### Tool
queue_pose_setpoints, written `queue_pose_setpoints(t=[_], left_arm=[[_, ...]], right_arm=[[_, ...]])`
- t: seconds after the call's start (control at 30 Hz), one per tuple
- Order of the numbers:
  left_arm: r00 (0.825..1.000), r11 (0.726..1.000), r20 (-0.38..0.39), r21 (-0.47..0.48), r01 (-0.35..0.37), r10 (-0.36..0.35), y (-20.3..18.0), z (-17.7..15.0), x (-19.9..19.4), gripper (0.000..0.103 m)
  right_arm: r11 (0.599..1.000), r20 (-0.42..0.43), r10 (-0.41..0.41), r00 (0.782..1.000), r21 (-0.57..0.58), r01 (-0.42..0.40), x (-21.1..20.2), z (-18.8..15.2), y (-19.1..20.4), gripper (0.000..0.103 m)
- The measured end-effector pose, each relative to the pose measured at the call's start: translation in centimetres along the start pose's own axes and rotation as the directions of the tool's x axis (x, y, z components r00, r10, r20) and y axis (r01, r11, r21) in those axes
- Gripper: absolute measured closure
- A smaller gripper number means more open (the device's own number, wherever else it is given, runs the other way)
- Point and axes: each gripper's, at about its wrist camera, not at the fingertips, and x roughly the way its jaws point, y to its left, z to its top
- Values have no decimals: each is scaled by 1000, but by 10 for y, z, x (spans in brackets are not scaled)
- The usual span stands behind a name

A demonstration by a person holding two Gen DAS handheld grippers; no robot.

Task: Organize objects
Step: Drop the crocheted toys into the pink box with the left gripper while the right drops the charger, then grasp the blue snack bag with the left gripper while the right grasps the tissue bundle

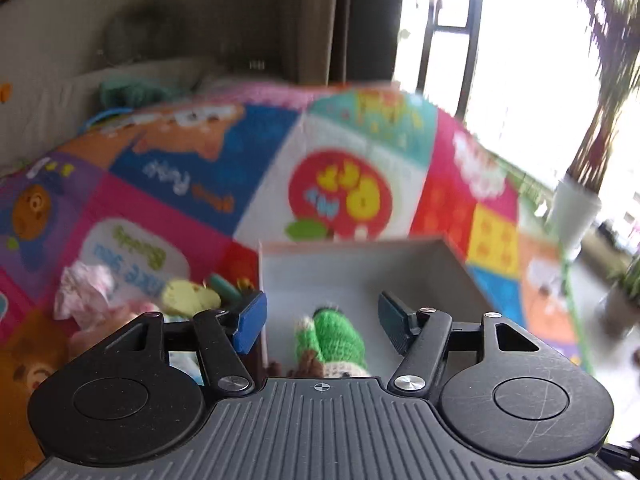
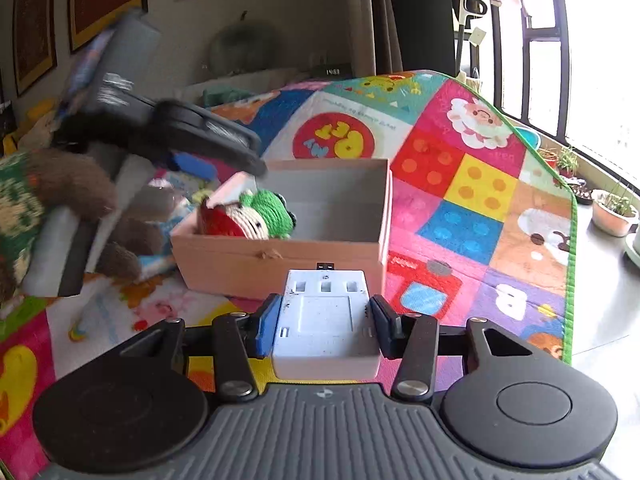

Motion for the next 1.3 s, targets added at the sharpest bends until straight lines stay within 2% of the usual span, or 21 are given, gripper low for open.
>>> queue_pose_setpoints(t=[0.07, 0.13, 0.23, 0.33, 0.37, 0.4, 0.5, 0.6, 0.67, 0.73, 0.8, 0.97, 1.0, 1.1, 1.13, 1.17, 1.2, 1.23, 1.3], left_arm=[[999, 998, 9, -45, 50, -50, 15, -1, -21, 36], [998, 996, 13, -65, 68, -68, 35, -12, -40, 36], [999, 994, -6, -108, 36, -36, 67, -39, -57, 36], [999, 980, -44, -198, 4, -13, 103, -66, -58, 37], [998, 974, -57, -225, -11, -2, 114, -73, -58, 37], [997, 967, -73, -252, -27, 9, 125, -80, -57, 37], [994, 948, -109, -313, -55, 21, 154, -96, -57, 37], [994, 934, -108, -355, -49, 11, 169, -101, -57, 37], [995, 916, -95, -402, -6, -35, 171, -97, -51, 37], [992, 895, -74, -443, 57, -100, 164, -88, -42, 37], [991, 890, -62, -449, 80, -120, 149, -78, -30, 37], [994, 900, -100, -436, -15, -32, 121, -52, 12, 36], [992, 907, -123, -420, -43, -10, 117, -48, 20, 31], [980, 924, -184, -356, -139, 77, 108, -46, 39, 31], [975, 925, -204, -348, -151, 83, 107, -48, 45, 26], [978, 924, -190, -352, -152, 88, 110, -50, 46, 26], [979, 925, -184, -350, -148, 87, 113, -53, 46, 28], [981, 927, -178, -349, -138, 79, 117, -55, 43, 40], [983, 941, -170, -319, -115, 63, 122, -63, 30, 45]], right_arm=[[1000, 12, 8, 1000, 7, -8, -1, 8, 1, 56], [1000, 28, 17, 999, 17, -17, 0, 20, 2, 56], [998, 29, 30, 999, 51, -31, 19, 48, 1, 56], [992, 14, 34, 999, 122, -36, 59, 78, -3, 55], [991, 9, 42, 999, 128, -43, 74, 85, -3, 53], [990, -14, 49, 999, 134, -46, 91, 91, -3, 43], [983, -116, 65, 991, 179, -44, 134, 94, -2, 40], [985, -113, 79, 990, 163, -60, 135, 84, 8, 40], [992, -85, 51, 995, 123, -40, 123, 77, 17, 40], [998, -37, 12, 999, 70, -9, 107, 71, 25, 34], [1000, 6, -14, 1000, 23, 14, 90, 63, 33, 30], [1000, 37, -9, 999, -2, 9, 58, 53, 39, 27], [1000, 38, -5, 999, 1, 5, 55, 51, 37, 25], [1000, 33, -15, 999, 9, 15, 51, 48, 34, 24], [1000, 30, -17, 999, 11, 17, 52, 47, 33, 24], [1000, 29, -19, 999, 14, 19, 52, 47, 33, 24], [1000, 27, -22, 999, 17, 21, 54, 47, 33, 24], [1000, 23, -22, 999, 22, 22, 54, 47, 33, 24], [1000, 22, -11, 1000, 25, 11, 54, 47, 35, 24]])
